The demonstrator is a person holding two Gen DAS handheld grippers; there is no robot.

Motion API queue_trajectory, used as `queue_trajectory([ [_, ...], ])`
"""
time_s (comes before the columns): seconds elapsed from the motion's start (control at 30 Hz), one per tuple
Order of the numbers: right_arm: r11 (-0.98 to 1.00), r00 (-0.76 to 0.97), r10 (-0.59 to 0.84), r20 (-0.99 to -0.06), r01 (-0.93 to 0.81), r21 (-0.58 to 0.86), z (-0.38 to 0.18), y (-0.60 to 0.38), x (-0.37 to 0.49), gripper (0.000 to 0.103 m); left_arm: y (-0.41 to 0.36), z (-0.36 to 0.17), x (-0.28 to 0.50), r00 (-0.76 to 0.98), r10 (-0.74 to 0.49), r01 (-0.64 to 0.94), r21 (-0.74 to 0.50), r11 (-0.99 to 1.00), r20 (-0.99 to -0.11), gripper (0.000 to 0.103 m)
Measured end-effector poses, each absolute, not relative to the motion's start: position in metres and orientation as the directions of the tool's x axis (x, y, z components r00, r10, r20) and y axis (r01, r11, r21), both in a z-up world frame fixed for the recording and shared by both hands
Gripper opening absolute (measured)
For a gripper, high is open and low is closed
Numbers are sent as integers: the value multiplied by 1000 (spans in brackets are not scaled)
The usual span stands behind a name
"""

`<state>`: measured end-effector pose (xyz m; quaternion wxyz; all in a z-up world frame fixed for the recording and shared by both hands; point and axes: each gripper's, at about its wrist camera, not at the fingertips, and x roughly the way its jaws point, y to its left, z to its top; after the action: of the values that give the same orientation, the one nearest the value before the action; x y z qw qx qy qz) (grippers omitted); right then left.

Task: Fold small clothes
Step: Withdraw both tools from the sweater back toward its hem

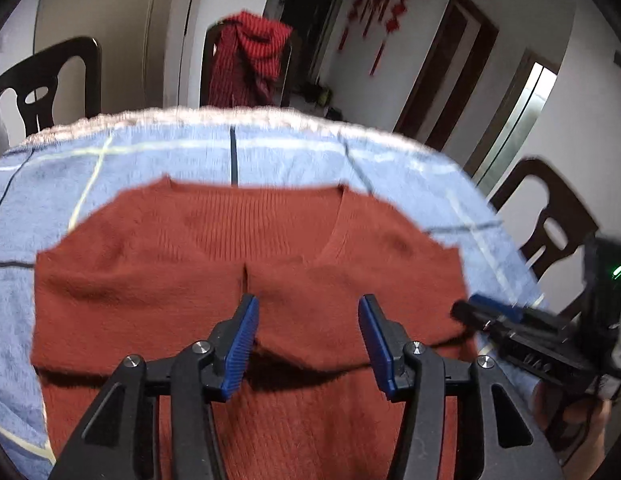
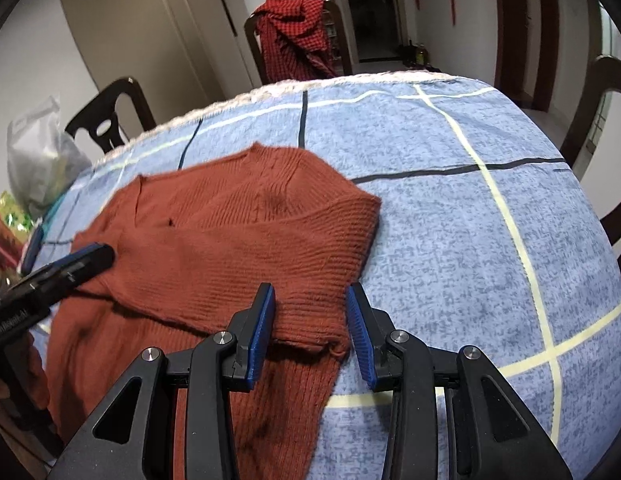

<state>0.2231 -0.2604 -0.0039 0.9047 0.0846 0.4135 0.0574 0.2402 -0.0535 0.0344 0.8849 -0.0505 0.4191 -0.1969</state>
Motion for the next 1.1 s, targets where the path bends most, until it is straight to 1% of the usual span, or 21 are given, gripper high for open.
queue_trajectory([
  [0.13, 986, 641, 143, -754, -27, 165, -9, -262, 222, 38, -49, 21, 236, 542, -358, 285, -235, 930, -760, 54],
  [0.23, 988, 638, 136, -758, -28, 155, -10, -265, 220, 38, -46, 18, 231, 559, -285, 267, -157, 951, -779, 54],
  [0.33, 985, 633, 137, -762, -10, 170, -8, -268, 216, 38, -39, 18, 230, 546, -303, 256, -189, 948, -781, 54],
  [0.4, 983, 650, 145, -746, -11, 182, -1, -268, 213, 38, -34, 19, 232, 539, -310, 243, -207, 948, -784, 54],
  [0.5, 986, 656, 136, -742, -17, 166, 2, -263, 214, 38, -30, 19, 231, 532, -307, 233, -213, 949, -789, 54],
  [0.63, 990, 632, 114, -766, -6, 142, -6, -263, 217, 38, -28, 17, 227, 536, -288, 222, -196, 955, -793, 54],
  [0.73, 982, 619, 137, -773, 17, 188, -7, -270, 212, 38, -26, 17, 222, 536, -269, 226, -171, 959, -801, 54],
  [0.83, 984, 646, 130, -752, 8, 178, 6, -269, 198, 38, -17, 19, 214, 528, -278, 226, -183, 957, -803, 54],
  [1.0, 981, 673, 169, -720, -46, 188, 24, -264, 168, 38, 4, 32, 191, 527, -316, 216, -235, 948, -789, 54],
  [1.1, 980, 675, 184, -714, -68, 188, 29, -259, 152, 38, 11, 41, 174, 536, -313, 229, -222, 948, -784, 55],
])
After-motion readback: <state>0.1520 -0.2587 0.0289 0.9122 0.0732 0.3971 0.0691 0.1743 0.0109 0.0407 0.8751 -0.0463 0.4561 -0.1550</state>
